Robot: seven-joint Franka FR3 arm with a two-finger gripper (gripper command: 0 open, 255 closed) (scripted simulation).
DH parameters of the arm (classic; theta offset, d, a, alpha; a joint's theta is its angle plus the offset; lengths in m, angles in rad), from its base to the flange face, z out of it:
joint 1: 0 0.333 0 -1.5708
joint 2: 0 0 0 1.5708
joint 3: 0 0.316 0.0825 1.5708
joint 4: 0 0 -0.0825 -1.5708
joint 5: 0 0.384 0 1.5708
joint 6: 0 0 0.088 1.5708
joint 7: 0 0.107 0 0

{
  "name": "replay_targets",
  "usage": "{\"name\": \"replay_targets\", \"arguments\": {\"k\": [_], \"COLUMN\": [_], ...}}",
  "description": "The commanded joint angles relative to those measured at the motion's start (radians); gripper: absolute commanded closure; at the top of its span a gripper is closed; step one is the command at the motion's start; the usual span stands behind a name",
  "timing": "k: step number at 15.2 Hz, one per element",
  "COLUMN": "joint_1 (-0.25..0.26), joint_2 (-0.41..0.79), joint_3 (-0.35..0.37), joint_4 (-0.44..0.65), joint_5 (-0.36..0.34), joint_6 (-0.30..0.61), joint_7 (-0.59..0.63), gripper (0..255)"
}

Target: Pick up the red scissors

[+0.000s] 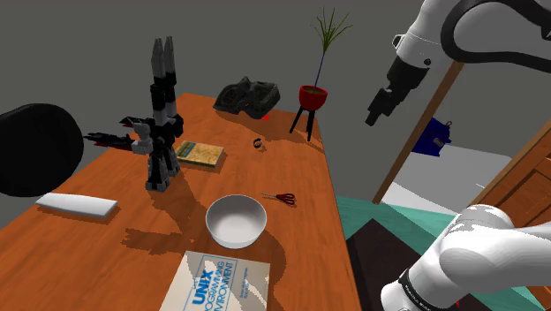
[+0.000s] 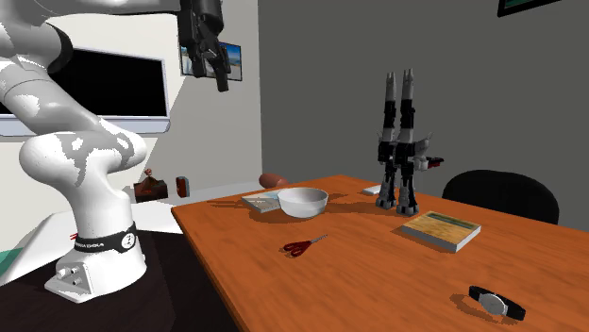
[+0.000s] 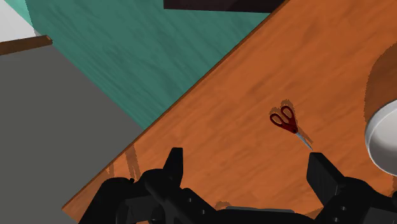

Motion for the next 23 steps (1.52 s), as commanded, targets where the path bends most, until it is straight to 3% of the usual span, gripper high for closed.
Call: {"name": "replay_targets", "arguments": {"k": [1,12,23], "joint_1": [0.000,0.083,0.171], "joint_2": [0.000,0.224,0.570], "joint_3": [0.000,-0.057,-0.092], "joint_4": [0.000,-0.158,-0.178], "joint_5": [0.000,0.015,0.068], "joint_6": [0.000,0.352,0.680], "joint_7": [0.000,-0.163,-0.352], "gripper": [0,0,0]}}
